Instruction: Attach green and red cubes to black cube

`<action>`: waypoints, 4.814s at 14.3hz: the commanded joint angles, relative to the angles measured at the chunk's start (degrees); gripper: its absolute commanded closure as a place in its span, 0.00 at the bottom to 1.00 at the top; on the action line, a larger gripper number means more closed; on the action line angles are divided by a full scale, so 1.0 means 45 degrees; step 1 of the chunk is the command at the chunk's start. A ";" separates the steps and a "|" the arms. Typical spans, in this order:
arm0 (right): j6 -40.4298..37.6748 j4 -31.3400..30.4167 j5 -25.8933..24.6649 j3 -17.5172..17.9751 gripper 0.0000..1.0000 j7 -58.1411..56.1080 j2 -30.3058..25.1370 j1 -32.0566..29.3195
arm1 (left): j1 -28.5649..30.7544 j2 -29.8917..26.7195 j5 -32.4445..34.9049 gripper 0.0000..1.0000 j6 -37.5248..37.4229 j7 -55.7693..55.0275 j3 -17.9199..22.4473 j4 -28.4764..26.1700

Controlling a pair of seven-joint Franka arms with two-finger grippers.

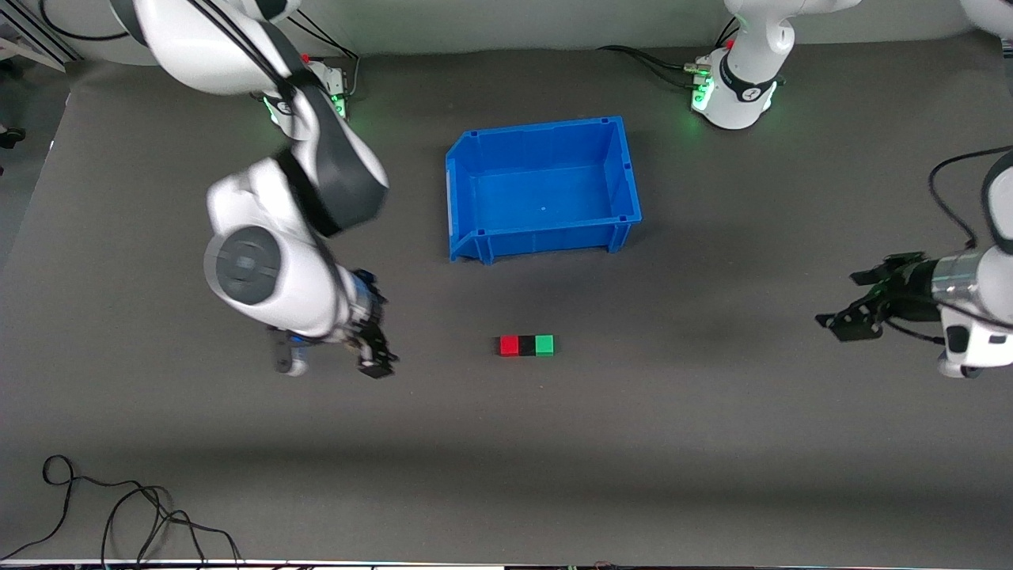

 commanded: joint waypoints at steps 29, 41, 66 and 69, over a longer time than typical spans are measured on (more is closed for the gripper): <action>-0.2043 -0.3992 -0.0630 -0.2845 0.00 -2.1522 -0.5583 -0.4149 | -0.0985 -0.3794 0.2988 0.00 0.0189 0.8436 -0.0209 -0.1547; -0.0383 -0.6062 -0.2133 0.1176 0.00 -2.0782 -0.7242 -0.6628 | -0.0946 -0.3716 0.2968 0.00 0.0091 0.8202 -0.0209 -0.1391; 0.0654 -0.7275 -0.2290 0.1764 0.00 -1.9843 -0.7634 -0.6513 | -0.0985 -0.3618 0.2949 0.00 0.0091 0.8143 -0.0209 -0.1274; 0.0654 -0.7275 -0.2290 0.1784 0.00 -1.9843 -0.7634 -0.6513 | -0.0985 -0.3618 0.2949 0.00 0.0091 0.8143 -0.0209 -0.1274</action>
